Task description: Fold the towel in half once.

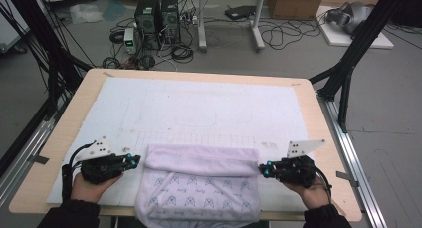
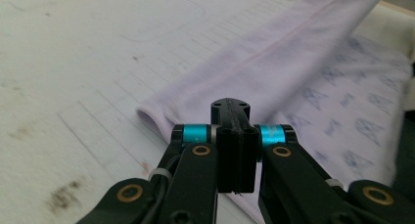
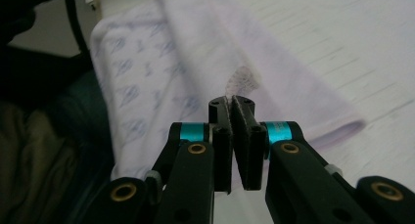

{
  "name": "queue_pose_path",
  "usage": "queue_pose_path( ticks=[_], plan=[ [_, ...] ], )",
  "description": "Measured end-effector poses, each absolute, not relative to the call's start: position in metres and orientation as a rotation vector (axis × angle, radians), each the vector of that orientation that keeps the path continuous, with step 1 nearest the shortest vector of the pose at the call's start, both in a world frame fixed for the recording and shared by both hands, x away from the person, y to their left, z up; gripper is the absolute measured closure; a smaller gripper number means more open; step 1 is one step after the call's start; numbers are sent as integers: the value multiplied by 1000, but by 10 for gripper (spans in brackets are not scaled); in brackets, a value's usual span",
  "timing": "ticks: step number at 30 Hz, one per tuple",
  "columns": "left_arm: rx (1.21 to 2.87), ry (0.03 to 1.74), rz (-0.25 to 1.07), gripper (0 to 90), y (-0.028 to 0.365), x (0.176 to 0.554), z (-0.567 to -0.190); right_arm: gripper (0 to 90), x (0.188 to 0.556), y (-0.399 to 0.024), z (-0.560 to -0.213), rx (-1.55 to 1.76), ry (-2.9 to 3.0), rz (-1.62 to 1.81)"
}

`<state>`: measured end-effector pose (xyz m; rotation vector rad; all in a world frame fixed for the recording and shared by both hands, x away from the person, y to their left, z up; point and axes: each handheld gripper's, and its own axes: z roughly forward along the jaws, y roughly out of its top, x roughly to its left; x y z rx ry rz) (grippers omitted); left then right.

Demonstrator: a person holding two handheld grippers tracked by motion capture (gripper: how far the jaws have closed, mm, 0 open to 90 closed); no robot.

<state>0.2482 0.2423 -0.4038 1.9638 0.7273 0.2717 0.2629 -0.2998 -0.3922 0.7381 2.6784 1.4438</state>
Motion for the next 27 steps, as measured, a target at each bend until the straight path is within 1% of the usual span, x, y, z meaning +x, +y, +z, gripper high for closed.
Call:
queue_pose_path(
  ticks=[1,2,4,5,7,8,10,12,13,14,15,16,17,18,19,20,22,27],
  plan=[
    [1981,728,270,892,241,247,-405,825,259,-300,-396,723,2718,1442],
    [2002,738,279,856,240,249,-406,778,256,-301,-400,729,2737,1402],
    [2012,781,277,739,235,258,-410,673,258,-301,-406,788,2725,1346],
    [2029,780,279,712,232,264,-411,659,260,-301,-407,822,2711,1350],
    [2040,781,272,699,225,275,-413,635,267,-298,-408,838,2694,1368],
    [2043,789,259,676,221,281,-415,634,270,-294,-408,835,2674,1366],
    [2066,814,244,610,214,293,-420,606,278,-284,-416,854,2684,1375],
    [2087,831,223,585,207,302,-427,594,286,-276,-425,857,2699,1366],
    [2091,839,213,587,206,305,-429,572,290,-272,-430,873,2736,1347],
    [2100,842,197,596,204,307,-433,569,292,-269,-433,879,2754,1328],
    [2126,827,197,645,202,308,-436,570,293,-265,-436,858,2777,1276],
    [2133,823,193,721,201,308,-438,589,293,-262,-439,849,2795,1236],
    [2152,800,205,761,200,307,-440,623,293,-261,-439,843,2791,1230],
    [2149,783,236,784,199,304,-440,709,291,-262,-438,830,2790,1227],
    [2139,775,237,834,200,303,-441,755,291,-263,-437,815,2802,1234],
    [2135,781,233,849,199,302,-441,798,292,-263,-438,808,2823,1244],
    [2128,783,234,856,200,300,-441,832,291,-263,-440,812,2829,1252],
    [2052,748,257,855,205,290,-427,837,288,-266,-429,785,2775,1273]
  ],
)
